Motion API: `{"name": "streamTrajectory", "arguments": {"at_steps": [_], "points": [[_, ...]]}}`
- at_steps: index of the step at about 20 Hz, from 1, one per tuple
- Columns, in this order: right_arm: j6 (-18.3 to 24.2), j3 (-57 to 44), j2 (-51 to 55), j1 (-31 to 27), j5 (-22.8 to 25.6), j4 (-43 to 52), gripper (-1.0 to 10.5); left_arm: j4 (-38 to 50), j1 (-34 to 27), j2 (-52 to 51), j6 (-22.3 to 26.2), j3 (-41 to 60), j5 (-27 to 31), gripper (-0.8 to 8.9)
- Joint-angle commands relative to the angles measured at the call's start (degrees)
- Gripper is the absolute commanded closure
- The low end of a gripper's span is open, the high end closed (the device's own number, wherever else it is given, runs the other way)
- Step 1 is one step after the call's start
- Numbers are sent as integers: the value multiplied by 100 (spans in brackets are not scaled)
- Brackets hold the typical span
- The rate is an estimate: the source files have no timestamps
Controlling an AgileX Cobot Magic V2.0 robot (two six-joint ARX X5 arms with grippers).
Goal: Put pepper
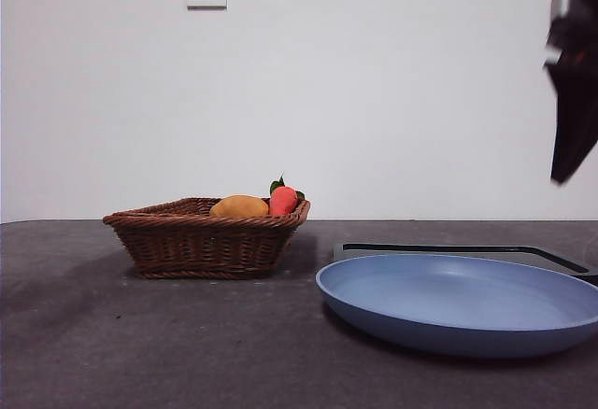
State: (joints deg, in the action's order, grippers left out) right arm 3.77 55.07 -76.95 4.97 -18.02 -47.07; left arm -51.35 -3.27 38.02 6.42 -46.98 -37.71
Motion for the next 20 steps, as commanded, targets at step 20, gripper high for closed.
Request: {"name": "streamTrajectory", "arguments": {"at_steps": [20], "points": [[-92, 92, -1869, 367, -9, 817, 943, 72, 0, 17, -26, -98, 15, 424]]}}
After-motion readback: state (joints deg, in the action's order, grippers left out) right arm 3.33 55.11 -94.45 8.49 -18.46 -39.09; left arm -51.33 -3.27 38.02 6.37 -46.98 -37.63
